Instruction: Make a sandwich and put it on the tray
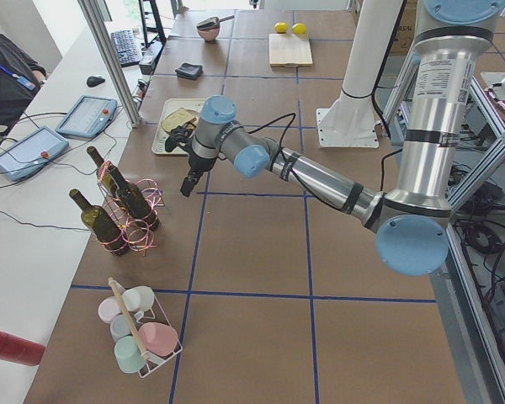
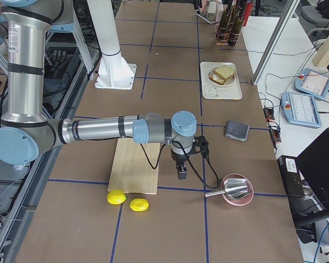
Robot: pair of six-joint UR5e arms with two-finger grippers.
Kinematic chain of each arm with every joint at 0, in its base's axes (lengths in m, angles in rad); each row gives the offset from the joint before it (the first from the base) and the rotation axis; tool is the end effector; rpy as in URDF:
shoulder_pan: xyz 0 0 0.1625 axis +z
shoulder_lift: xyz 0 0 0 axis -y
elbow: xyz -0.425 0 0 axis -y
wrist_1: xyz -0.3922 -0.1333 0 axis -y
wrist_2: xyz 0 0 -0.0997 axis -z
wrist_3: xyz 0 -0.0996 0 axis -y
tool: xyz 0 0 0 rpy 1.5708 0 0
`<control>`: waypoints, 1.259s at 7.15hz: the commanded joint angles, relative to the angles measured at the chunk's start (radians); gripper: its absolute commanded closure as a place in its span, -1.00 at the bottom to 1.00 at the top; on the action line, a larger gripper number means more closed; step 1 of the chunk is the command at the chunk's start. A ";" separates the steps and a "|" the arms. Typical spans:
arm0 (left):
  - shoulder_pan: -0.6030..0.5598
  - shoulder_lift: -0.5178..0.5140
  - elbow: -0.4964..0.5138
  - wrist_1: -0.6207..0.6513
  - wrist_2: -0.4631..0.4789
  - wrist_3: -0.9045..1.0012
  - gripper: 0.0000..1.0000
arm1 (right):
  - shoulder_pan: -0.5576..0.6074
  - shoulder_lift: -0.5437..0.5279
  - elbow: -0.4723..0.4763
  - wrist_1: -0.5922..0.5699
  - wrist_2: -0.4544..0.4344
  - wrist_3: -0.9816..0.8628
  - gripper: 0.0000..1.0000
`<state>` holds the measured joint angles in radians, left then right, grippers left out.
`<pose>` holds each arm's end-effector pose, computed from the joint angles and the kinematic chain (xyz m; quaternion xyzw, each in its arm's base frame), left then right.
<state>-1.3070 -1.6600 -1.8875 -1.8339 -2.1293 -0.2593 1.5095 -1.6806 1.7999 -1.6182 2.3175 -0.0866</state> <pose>0.0601 -0.5315 0.4354 0.2375 0.3331 0.0925 0.9078 0.0381 -0.4507 0.6040 0.0381 -0.3641 -0.0818 0.9270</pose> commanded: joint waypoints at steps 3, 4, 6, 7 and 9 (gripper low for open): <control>-0.224 0.048 0.103 0.120 -0.107 0.298 -1.00 | 0.023 -0.008 -0.002 -0.002 0.028 0.001 -1.00; -0.222 0.057 0.158 0.123 -0.103 0.301 -1.00 | 0.026 -0.008 -0.001 0.000 0.026 0.001 -1.00; -0.221 0.060 0.240 0.186 -0.101 0.302 -1.00 | 0.035 -0.010 -0.001 -0.003 0.025 0.001 -1.00; -0.228 0.060 0.245 0.284 -0.104 0.339 -1.00 | 0.038 -0.010 -0.005 -0.003 0.026 0.001 -1.00; -0.268 0.057 0.249 0.398 -0.106 0.439 -1.00 | 0.038 -0.008 -0.030 -0.003 0.067 0.088 -1.00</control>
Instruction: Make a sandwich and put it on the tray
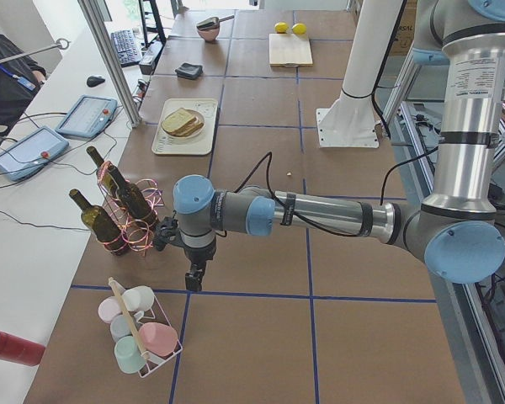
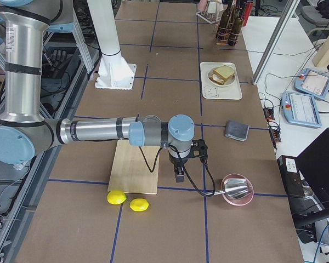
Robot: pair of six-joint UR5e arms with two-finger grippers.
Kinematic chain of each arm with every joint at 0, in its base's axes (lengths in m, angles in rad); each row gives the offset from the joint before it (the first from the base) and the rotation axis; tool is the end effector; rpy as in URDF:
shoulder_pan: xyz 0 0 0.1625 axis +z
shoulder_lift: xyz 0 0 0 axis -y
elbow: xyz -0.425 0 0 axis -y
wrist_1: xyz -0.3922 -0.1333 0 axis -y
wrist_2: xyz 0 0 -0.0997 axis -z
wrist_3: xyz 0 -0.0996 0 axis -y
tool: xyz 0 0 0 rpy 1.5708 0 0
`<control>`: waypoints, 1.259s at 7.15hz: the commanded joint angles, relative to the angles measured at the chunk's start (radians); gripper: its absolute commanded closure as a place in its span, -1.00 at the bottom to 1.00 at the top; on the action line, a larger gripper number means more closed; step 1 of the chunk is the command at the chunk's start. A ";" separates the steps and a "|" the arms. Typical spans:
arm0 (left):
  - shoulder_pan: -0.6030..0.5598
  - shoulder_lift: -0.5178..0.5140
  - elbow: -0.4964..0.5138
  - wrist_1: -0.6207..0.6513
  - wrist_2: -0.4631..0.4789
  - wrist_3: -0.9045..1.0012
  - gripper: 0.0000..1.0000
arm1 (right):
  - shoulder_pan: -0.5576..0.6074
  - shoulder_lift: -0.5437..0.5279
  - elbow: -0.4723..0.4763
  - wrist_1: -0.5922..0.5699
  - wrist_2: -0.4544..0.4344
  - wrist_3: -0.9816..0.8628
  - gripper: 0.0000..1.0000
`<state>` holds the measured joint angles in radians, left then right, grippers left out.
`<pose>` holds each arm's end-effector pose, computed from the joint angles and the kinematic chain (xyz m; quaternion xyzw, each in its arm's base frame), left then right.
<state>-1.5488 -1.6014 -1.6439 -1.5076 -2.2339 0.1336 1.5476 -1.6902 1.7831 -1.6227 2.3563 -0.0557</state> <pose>-0.0608 -0.5074 0.6211 0.0373 0.3239 0.0800 0.9420 0.0526 -0.4437 0.6144 0.0252 -0.3823 -0.0443 0.9226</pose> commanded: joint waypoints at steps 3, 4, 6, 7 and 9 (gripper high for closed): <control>-0.059 0.017 -0.007 0.116 -0.105 0.049 -1.00 | 0.000 0.001 -0.031 0.003 0.041 0.062 -1.00; -0.059 0.017 -0.013 0.115 -0.107 0.049 -1.00 | 0.000 0.001 -0.031 0.004 0.041 0.062 -1.00; -0.059 0.015 -0.014 0.116 -0.107 0.049 -1.00 | 0.000 0.001 -0.030 0.004 0.043 0.062 -1.00; -0.057 0.015 -0.011 0.116 -0.107 0.047 -1.00 | 0.000 0.003 -0.030 0.004 0.043 0.062 -1.00; -0.057 0.015 -0.011 0.118 -0.107 0.047 -1.00 | 0.000 0.003 -0.030 0.004 0.043 0.062 -1.00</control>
